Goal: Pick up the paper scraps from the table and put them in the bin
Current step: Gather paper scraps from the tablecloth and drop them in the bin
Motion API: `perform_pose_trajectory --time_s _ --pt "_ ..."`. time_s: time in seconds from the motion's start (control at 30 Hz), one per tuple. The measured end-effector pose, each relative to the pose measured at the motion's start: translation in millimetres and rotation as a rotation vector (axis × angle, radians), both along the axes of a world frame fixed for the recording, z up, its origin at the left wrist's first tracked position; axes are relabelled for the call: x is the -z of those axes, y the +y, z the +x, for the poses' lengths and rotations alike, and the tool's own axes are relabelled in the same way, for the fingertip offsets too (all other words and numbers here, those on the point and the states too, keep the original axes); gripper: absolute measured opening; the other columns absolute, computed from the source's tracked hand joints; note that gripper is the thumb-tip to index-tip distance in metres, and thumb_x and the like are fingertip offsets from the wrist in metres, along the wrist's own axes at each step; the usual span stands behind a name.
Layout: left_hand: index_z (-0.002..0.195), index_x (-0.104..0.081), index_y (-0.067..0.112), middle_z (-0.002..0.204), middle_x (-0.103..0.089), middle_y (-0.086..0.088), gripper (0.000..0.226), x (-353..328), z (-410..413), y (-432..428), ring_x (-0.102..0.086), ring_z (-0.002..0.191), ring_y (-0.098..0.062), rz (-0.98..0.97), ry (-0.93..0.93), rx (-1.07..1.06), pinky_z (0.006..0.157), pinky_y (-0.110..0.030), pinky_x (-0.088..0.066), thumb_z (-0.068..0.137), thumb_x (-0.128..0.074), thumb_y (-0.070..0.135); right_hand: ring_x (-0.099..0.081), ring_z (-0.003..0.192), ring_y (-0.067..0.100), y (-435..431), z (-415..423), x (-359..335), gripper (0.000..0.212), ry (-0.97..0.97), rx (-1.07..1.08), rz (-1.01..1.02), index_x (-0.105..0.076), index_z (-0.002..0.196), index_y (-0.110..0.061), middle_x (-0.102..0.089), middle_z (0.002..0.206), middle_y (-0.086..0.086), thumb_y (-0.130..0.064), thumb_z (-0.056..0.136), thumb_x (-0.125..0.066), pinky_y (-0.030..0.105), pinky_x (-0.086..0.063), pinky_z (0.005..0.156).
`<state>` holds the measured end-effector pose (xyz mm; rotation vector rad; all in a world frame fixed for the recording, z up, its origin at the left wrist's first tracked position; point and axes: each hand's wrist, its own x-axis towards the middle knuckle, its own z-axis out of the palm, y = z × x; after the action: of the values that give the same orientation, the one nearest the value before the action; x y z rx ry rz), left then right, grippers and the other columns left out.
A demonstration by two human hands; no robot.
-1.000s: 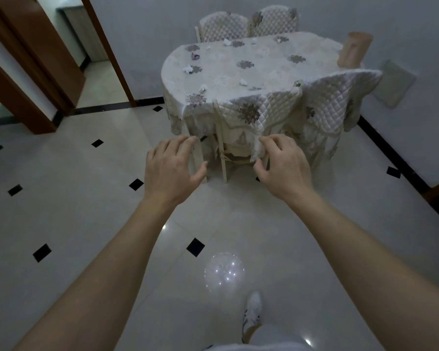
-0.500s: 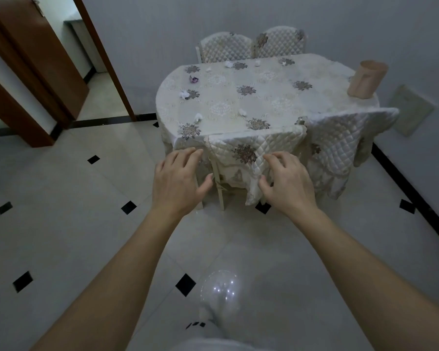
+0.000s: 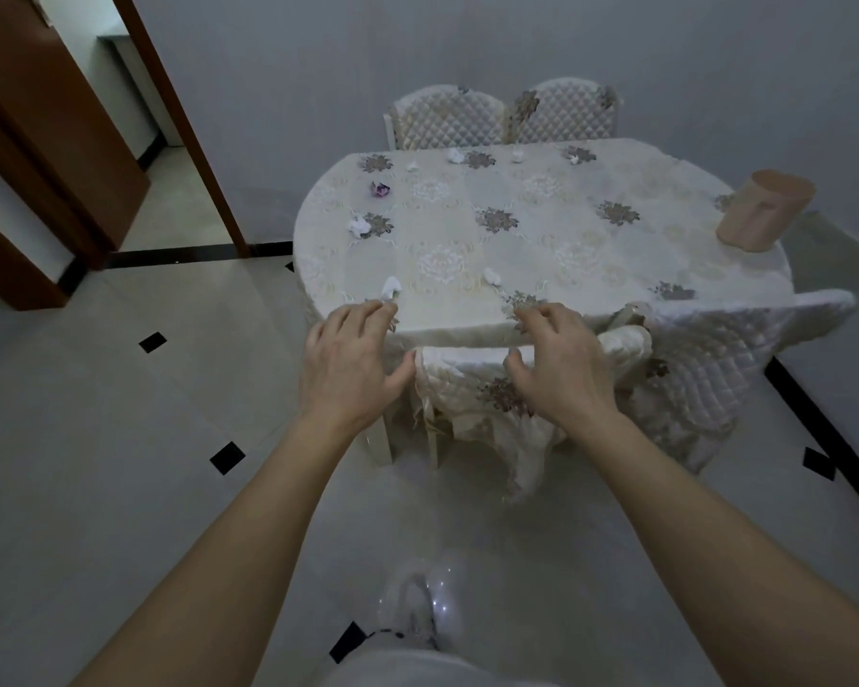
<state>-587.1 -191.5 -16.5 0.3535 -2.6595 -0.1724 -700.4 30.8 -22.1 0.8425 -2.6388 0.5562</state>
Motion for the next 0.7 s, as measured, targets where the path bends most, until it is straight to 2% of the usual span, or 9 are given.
perform_pose_trajectory --time_s 0.27,0.4,0.7 --pt "0.13 -0.057 0.02 0.133 -0.059 0.0 0.057 11 -95 -73 -0.051 0.123 -0.021 0.037 -0.017 0.022 0.098 -0.044 -0.041 0.084 -0.049 0.052 -0.054 0.11 0.029 -77 -89 13 0.043 -0.021 0.024 0.011 -0.057 0.126 -0.014 -0.06 0.12 0.01 -0.029 0.086 -0.056 0.044 -0.047 0.088" --pt "0.131 -0.056 0.02 0.134 -0.058 0.001 0.058 17 -130 -92 -0.049 0.124 -0.021 0.059 -0.043 0.031 0.1 -0.044 -0.04 0.084 -0.047 0.053 -0.053 0.111 0.028 -89 -120 19 0.043 -0.045 0.048 0.027 -0.058 0.126 -0.013 -0.059 0.12 0.01 -0.028 0.087 -0.056 0.045 -0.047 0.089" --pt "0.13 -0.058 0.019 0.133 -0.059 0.001 0.058 42 -199 -115 -0.051 0.122 -0.022 0.114 -0.084 -0.012 0.096 -0.045 -0.042 0.083 -0.046 0.051 -0.055 0.106 0.028 -97 -197 43 0.041 -0.046 0.037 0.0 -0.061 0.122 -0.012 -0.061 0.115 0.009 -0.024 0.083 -0.059 0.042 -0.047 0.084"
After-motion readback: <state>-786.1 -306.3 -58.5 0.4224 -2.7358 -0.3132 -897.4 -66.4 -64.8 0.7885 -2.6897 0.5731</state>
